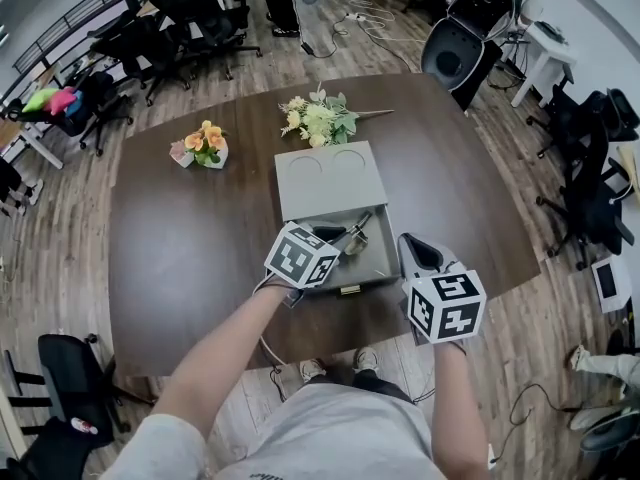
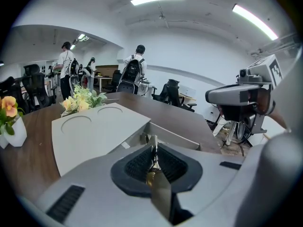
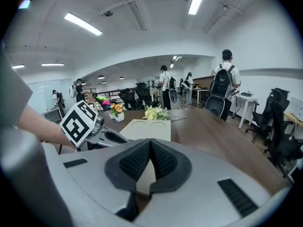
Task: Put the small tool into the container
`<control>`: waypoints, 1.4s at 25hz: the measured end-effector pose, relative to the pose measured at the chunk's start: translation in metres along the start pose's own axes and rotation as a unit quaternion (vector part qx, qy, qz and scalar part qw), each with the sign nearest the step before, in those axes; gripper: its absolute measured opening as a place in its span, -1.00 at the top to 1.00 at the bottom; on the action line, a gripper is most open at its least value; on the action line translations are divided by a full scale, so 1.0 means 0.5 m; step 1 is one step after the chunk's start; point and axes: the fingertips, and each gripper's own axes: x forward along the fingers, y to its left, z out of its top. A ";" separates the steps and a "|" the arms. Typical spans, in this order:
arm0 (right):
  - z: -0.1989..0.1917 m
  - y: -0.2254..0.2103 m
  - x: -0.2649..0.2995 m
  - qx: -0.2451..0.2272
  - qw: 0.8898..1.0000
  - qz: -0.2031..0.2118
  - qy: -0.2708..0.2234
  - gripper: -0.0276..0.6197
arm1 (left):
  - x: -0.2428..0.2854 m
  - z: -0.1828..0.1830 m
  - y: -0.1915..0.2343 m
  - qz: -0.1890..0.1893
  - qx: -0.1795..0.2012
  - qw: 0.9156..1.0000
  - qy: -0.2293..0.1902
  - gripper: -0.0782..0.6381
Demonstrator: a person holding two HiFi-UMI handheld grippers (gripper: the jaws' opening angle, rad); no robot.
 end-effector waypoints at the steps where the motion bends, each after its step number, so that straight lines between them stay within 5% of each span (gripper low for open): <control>1: 0.000 -0.001 -0.001 0.000 1.000 0.000 0.000 0.90 | 0.001 -0.001 -0.003 0.000 0.000 1.000 0.000 0.67; 35: -0.032 -0.034 -0.054 0.033 0.999 0.010 -0.007 0.91 | 0.036 -0.046 -0.064 0.035 0.027 0.998 0.037 0.55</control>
